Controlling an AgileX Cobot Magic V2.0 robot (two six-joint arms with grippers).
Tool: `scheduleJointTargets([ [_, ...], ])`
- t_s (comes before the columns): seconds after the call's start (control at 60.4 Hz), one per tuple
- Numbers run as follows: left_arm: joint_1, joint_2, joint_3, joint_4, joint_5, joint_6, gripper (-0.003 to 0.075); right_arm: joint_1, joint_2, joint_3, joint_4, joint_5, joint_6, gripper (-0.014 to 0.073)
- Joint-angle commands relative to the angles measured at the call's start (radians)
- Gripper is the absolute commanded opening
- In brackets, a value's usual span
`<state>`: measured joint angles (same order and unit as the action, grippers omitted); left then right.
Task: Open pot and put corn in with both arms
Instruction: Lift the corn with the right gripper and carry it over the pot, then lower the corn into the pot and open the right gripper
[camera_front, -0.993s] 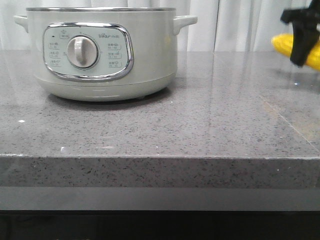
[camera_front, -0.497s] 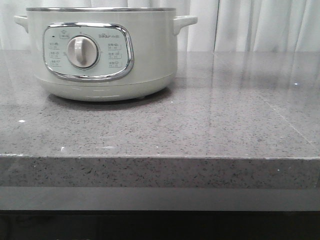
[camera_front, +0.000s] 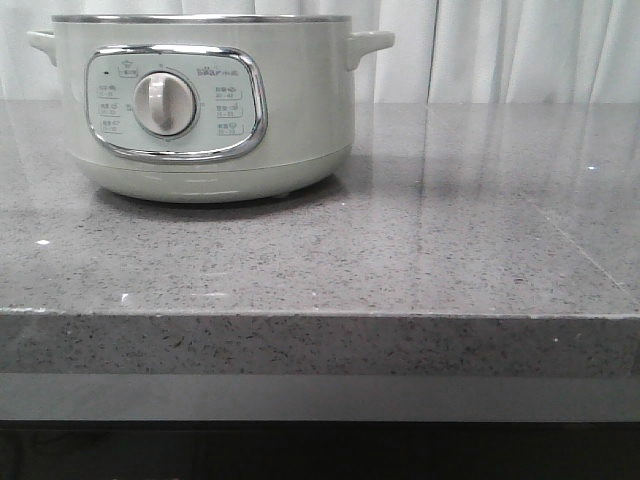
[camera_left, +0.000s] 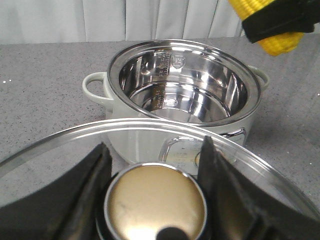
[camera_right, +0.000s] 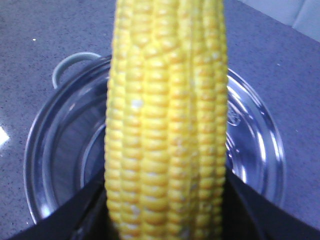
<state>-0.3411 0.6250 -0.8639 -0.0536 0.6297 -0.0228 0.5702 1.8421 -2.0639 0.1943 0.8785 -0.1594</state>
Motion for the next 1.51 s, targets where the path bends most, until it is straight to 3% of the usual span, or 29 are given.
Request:
scheduleJointTargets([
  [0.0,0.001,-0.005,-0.036,-0.011,-0.144,-0.008,0.0186,0.027,-0.014,-0.032,0.012,-0.113,-0.008,0.0311],
  [0.463,0.001,-0.005,-0.036,-0.011,-0.144,-0.008,0.0186,0.045,0.142,-0.032,-0.071,-0.063,-0.007,0.0318],
  [0.679,0.001,-0.005,-0.036,-0.011,-0.144,-0.008,0.0187,0.045,0.146,-0.032,-0.073,-0.053,-0.006,0.0584],
  [1.026,0.001,-0.005,-0.036,-0.011,-0.144,-0.008,0.0186,0.029,0.037,-0.018,-0.067,0.022,0.022,0.0601],
  [1.258,0.001,-0.005,-0.036,-0.011,-0.144,-0.008,0.0187,-0.037,-0.193,0.179,-0.037,-0.034,0.024,0.0601],
  [1.49,0.001,-0.005,-0.036,-0.011,-0.144,-0.008,0.0187,-0.113,-0.483,0.543,-0.031,-0.158,0.023,0.0601],
])
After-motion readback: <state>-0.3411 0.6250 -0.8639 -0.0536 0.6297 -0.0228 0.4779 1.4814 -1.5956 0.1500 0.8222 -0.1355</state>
